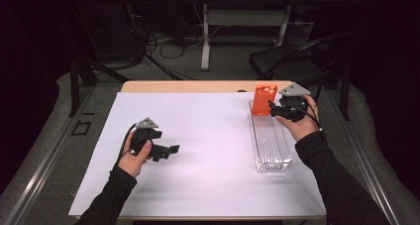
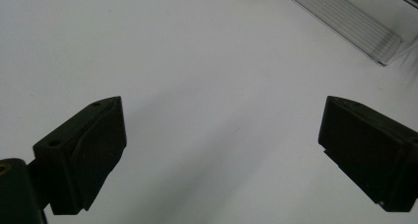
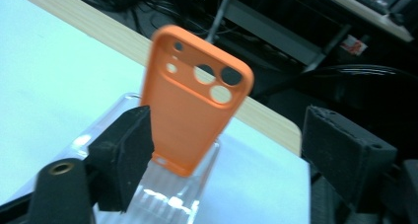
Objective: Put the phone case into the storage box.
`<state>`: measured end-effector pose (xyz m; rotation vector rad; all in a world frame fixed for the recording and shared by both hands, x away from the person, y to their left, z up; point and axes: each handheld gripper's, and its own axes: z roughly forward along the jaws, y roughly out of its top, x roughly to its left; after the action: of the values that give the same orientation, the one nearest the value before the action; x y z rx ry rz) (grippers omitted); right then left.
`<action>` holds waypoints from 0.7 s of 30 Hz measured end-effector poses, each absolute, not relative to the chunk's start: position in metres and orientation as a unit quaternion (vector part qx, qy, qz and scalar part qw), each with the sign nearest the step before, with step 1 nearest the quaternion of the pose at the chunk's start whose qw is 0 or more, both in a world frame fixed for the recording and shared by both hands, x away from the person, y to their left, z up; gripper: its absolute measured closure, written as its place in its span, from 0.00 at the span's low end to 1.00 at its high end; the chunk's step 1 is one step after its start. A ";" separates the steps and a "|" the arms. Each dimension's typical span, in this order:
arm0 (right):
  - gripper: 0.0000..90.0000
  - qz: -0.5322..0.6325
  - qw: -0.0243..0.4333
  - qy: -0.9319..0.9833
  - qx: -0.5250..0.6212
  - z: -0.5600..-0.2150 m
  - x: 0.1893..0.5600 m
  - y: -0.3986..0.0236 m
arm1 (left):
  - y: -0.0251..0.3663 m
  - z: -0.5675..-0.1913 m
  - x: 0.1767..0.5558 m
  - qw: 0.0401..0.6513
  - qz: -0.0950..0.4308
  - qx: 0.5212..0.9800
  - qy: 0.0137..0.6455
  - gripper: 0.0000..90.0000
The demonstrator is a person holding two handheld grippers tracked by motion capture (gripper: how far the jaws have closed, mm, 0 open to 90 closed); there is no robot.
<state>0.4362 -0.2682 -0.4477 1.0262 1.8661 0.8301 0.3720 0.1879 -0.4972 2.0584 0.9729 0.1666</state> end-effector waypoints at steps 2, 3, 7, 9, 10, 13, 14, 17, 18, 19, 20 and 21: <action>0.17 0.344 0.406 0.740 0.412 -0.445 0.432 -0.267 | 0.188 -0.497 0.372 0.417 0.065 0.820 0.387 0.05; 0.17 0.352 0.398 0.738 0.416 -0.443 0.429 -0.265 | 0.188 -0.497 0.372 0.418 0.066 0.819 0.388 0.05; 0.15 0.373 0.383 0.731 0.424 -0.438 0.421 -0.262 | 0.188 -0.496 0.372 0.422 0.067 0.817 0.387 0.05; 0.13 0.378 0.380 0.731 0.423 -0.437 0.417 -0.260 | 0.188 -0.495 0.372 0.423 0.067 0.816 0.387 0.05; 0.12 0.381 0.378 0.730 0.423 -0.437 0.414 -0.258 | 0.188 -0.495 0.372 0.423 0.066 0.816 0.388 0.05; 0.10 0.389 0.368 0.729 0.427 -0.437 0.407 -0.255 | 0.189 -0.494 0.371 0.424 0.067 0.816 0.388 0.05; 0.10 0.391 0.366 0.729 0.427 -0.436 0.405 -0.254 | 0.189 -0.494 0.371 0.426 0.067 0.815 0.387 0.05; 0.10 0.393 0.362 0.732 0.424 -0.436 0.397 -0.252 | 0.190 -0.493 0.371 0.427 0.064 0.815 0.385 0.05; 0.10 0.393 0.360 0.733 0.422 -0.436 0.394 -0.250 | 0.190 -0.493 0.370 0.428 0.065 0.815 0.384 0.05; 0.09 0.395 0.357 0.735 0.421 -0.436 0.392 -0.249 | 0.190 -0.492 0.370 0.429 0.063 0.815 0.385 0.05; 0.08 0.398 0.352 0.737 0.417 -0.437 0.389 -0.248 | 0.190 -0.492 0.369 0.429 0.063 0.816 0.383 0.05; 0.06 0.401 0.345 0.739 0.417 -0.437 0.386 -0.247 | 0.190 -0.492 0.369 0.430 0.064 0.817 0.380 0.05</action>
<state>0.3862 -0.2470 -0.4368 1.0831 1.9196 1.0417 0.3690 0.1902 -0.4916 2.0381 0.9471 0.1586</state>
